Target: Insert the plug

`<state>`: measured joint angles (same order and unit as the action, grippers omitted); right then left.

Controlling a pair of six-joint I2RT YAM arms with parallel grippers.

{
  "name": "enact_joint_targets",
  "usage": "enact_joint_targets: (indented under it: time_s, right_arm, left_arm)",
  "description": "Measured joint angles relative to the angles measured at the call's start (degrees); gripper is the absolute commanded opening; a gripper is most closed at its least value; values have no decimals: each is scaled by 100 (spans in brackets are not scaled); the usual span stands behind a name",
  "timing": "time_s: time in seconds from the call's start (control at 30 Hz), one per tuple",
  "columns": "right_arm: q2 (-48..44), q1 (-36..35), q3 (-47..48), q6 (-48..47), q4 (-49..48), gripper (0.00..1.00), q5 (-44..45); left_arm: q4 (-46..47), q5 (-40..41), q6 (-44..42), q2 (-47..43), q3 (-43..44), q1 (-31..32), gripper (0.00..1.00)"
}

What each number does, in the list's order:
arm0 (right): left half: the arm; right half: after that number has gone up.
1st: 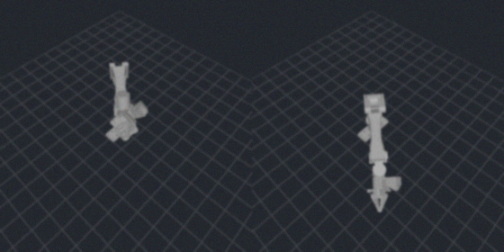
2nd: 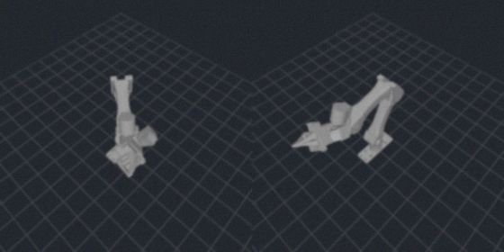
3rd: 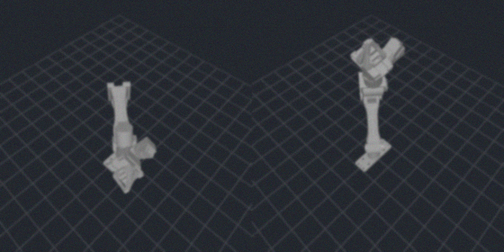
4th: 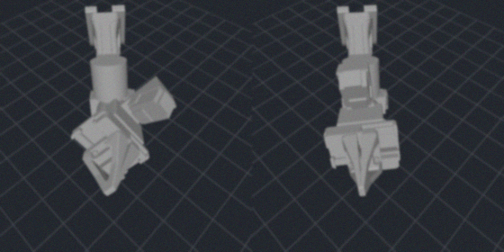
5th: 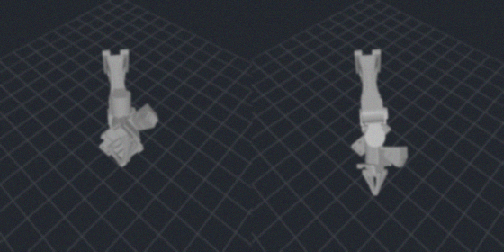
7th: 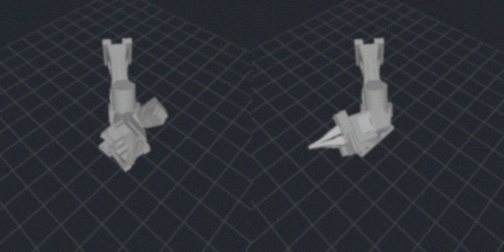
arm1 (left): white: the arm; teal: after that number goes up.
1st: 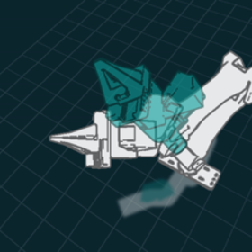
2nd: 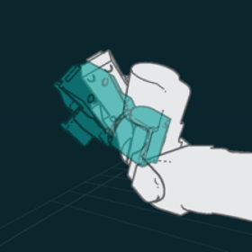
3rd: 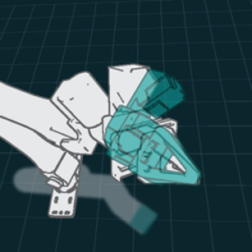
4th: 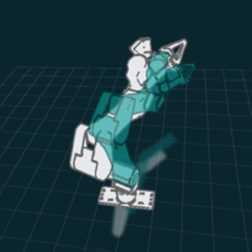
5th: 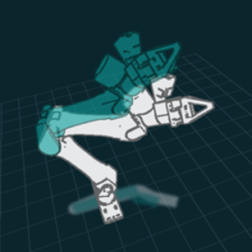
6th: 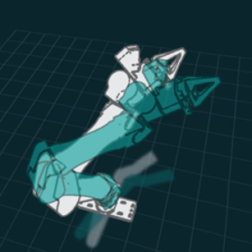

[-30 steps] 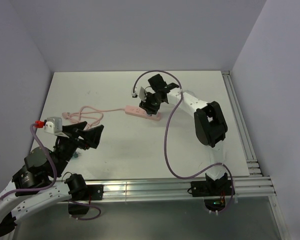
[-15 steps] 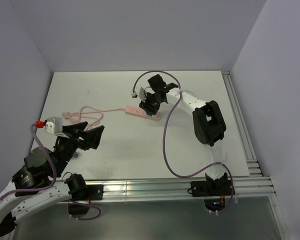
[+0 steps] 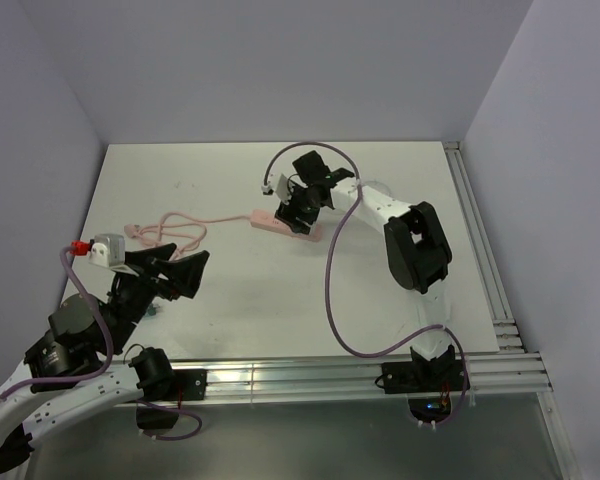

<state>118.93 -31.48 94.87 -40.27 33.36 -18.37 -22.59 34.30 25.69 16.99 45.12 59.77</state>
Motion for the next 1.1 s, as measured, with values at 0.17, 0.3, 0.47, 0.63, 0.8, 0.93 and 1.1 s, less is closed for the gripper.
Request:
enact_joint_targets:
  time_s: [0.17, 0.3, 0.47, 0.63, 0.8, 0.93, 1.1]
  right_arm:
    - [2, -26, 229, 197, 227, 96, 240]
    - [-175, -33, 385, 367, 181, 100, 302]
    - [-931, -107, 345, 756, 153, 100, 297]
    - [-2594, -306, -1141, 1875, -940, 100, 1154]
    - [-3731, -455, -2330, 3434, -1582, 100, 2852]
    - [-4063, -426, -2739, 4623, -1537, 100, 3967]
    - [-4376, -391, -3086, 6946, -752, 100, 5200]
  left_arm:
    - [-11, 15, 144, 68, 0, 0, 97]
    - [-212, 170, 376, 293, 22, -2, 99]
    - [-629, 415, 772, 855, 214, 0, 99]
    - [-1012, 483, 1060, 1532, 487, 0, 99]
    - [-1222, 450, 1104, 2083, 752, -7, 99]
    - [-1270, 372, 1106, 2461, 1016, -7, 99]
    - [-1298, 186, 1246, 2706, 1178, -13, 100]
